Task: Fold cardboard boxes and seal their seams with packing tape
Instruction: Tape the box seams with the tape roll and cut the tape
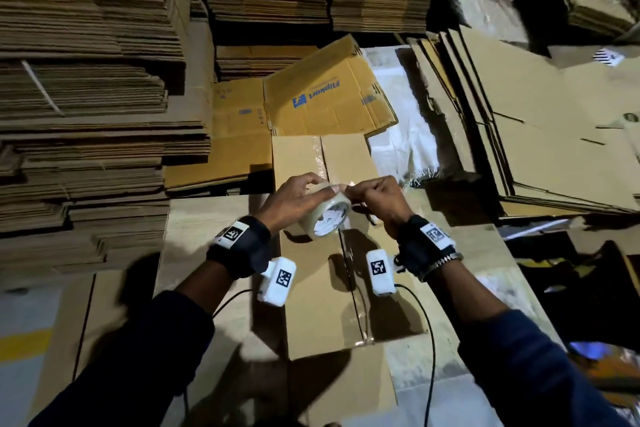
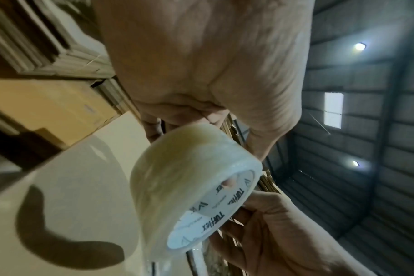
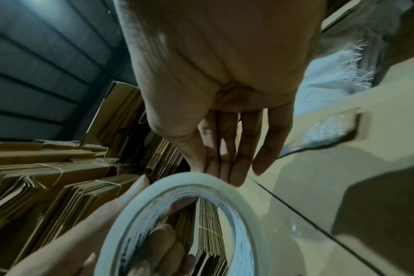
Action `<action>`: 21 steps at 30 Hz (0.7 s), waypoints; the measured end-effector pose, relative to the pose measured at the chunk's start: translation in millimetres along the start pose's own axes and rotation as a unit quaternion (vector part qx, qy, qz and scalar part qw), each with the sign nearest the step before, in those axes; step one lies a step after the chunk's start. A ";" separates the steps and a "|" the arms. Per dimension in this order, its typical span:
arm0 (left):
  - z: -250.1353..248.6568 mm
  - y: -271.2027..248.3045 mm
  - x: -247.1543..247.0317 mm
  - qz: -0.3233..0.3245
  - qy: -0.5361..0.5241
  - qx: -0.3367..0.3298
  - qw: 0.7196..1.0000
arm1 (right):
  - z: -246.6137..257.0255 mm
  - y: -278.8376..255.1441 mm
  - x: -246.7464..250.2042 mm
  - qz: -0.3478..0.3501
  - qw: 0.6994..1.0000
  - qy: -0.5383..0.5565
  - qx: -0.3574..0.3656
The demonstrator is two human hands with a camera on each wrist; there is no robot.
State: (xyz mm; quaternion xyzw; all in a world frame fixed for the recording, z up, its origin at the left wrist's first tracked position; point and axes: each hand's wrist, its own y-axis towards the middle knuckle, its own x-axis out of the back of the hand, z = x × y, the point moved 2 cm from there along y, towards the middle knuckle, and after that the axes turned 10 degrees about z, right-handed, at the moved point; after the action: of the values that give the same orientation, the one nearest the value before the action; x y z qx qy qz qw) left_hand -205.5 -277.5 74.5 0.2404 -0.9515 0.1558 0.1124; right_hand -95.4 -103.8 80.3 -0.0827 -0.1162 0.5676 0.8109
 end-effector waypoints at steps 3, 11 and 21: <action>-0.7 -20.8 -7.0 -0.025 0.121 -0.014 0.992 | -18.6 -24.0 -1.5 -0.019 0.999 0.030 -0.011; 14.3 -104.9 -33.3 -0.084 0.191 0.003 0.978 | -66.4 -107.8 41.2 -0.104 0.989 0.102 0.003; 56.0 -198.2 -71.8 -0.092 0.198 0.081 0.973 | -139.9 -203.0 55.8 -0.155 0.979 0.134 0.012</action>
State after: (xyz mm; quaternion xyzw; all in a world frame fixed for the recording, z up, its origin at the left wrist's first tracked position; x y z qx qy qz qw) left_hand -54.0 -432.4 50.0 0.3000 -0.8684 0.2656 0.2923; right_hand 145.3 -121.2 5.4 -0.1293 -0.0114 0.4206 0.8979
